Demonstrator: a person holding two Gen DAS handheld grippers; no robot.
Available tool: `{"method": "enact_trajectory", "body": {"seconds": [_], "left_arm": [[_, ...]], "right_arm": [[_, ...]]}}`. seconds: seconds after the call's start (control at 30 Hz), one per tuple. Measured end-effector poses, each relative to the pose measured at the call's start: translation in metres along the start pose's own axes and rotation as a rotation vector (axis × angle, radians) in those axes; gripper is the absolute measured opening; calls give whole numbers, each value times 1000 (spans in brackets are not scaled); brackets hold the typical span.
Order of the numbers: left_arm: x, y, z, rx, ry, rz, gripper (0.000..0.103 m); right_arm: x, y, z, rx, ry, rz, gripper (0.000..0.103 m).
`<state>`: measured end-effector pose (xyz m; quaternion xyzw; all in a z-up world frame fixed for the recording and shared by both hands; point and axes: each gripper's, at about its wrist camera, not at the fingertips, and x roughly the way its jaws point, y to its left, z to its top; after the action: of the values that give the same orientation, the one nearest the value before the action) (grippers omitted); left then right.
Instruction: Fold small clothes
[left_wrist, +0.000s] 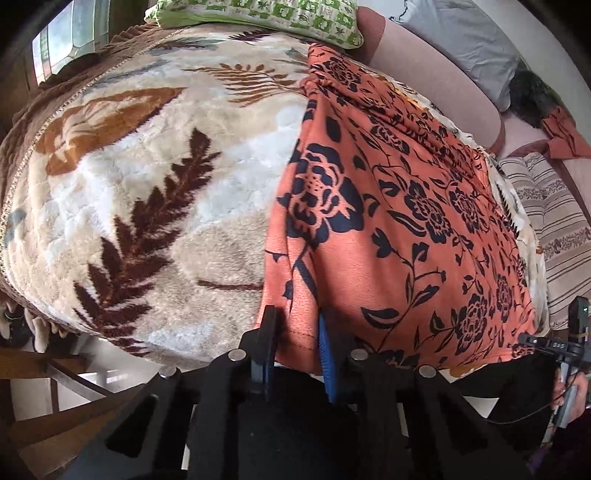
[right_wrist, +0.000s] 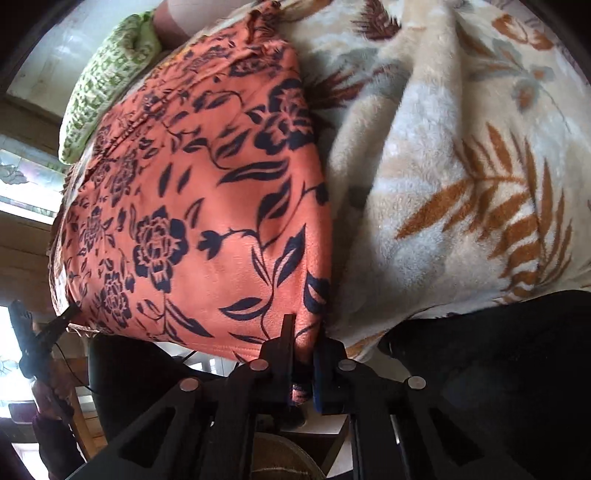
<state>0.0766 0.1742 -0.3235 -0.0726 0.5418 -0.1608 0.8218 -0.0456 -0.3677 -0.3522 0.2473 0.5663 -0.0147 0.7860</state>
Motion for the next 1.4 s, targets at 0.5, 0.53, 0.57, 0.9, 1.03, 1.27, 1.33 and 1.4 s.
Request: {"method": "enact_trajectory", "body": {"seconds": [0.5, 0.53, 0.57, 0.9, 1.03, 1.27, 1.33, 1.4], "left_arm": [[4, 4, -1, -36, 5, -25, 8], [1, 3, -1, -32, -2, -38, 8], [-2, 3, 0, -30, -4, -56, 8], [-66, -5, 85, -68, -130, -348, 8], [-74, -7, 156, -69, -178, -370, 8], [1, -11, 289, -166, -153, -326, 8], [35, -14, 321, -196, -132, -298, 8], [68, -20, 345, -216, -113, -253, 8]], "right_arm": [[14, -1, 9, 28, 15, 51, 9], [11, 0, 8, 23, 15, 61, 8], [7, 3, 9, 22, 14, 85, 8], [-76, 17, 85, 126, -166, 445, 7], [-92, 25, 149, 143, -263, 490, 7], [-62, 12, 290, 267, -345, 518, 7], [-37, 4, 328, 327, -340, 517, 7], [-6, -4, 359, 394, -328, 525, 7]]}}
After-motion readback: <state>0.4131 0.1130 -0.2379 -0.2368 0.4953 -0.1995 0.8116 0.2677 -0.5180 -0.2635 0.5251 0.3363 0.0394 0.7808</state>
